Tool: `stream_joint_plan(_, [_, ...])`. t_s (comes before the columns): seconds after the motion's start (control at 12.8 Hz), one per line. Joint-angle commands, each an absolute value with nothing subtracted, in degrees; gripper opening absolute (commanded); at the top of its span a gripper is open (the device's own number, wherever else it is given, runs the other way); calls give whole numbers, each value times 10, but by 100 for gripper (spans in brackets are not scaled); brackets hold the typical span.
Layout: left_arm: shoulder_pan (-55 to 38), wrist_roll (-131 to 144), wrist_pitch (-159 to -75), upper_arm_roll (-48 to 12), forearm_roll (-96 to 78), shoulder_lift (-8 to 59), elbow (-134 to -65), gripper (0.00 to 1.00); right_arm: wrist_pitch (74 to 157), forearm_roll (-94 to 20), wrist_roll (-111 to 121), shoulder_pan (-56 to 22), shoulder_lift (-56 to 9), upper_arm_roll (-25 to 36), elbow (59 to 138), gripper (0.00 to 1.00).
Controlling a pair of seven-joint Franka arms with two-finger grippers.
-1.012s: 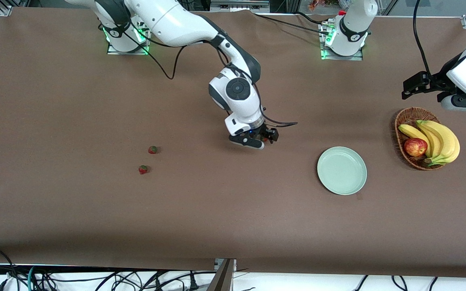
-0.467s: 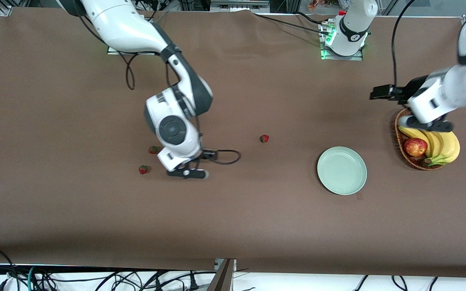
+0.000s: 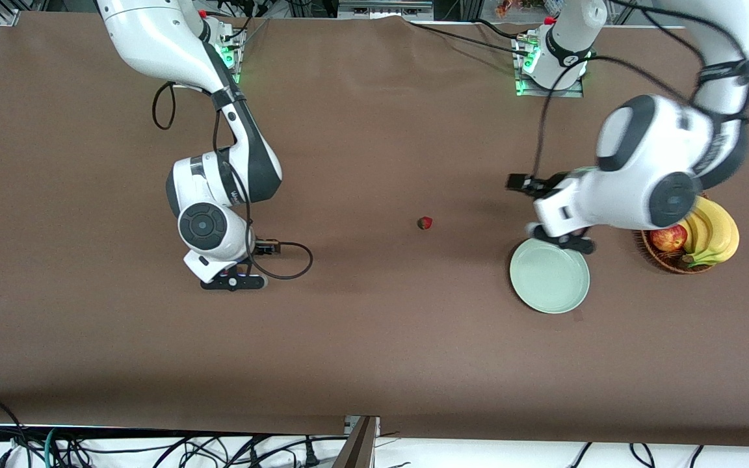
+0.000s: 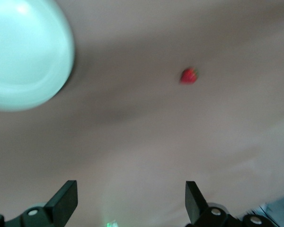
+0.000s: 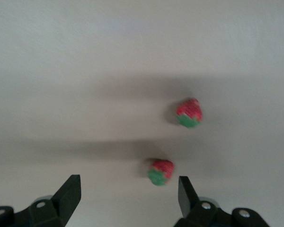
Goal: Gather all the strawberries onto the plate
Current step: 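Reach the left gripper to the strawberry while the right gripper returns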
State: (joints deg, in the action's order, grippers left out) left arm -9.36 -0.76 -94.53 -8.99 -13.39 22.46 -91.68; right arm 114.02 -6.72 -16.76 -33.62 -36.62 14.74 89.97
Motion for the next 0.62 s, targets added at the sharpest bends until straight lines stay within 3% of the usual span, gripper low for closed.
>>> stream_joint_plan(0.0, [-140,-24,-1029,-87,-120,271,-911,100,1193,-90,-156,-338,-322,155,998,90])
stream_joint_plan(0.31, [-184,-13,-1117,-87,-95,298,-955,100,1290,-100,-158,-337,-313,155,1079,87])
stream_joint_plan(0.55, [-216,-2,-1224,-87,-91,306,-1007,100,1293,-117,-158,-337,-314,155,1092,76])
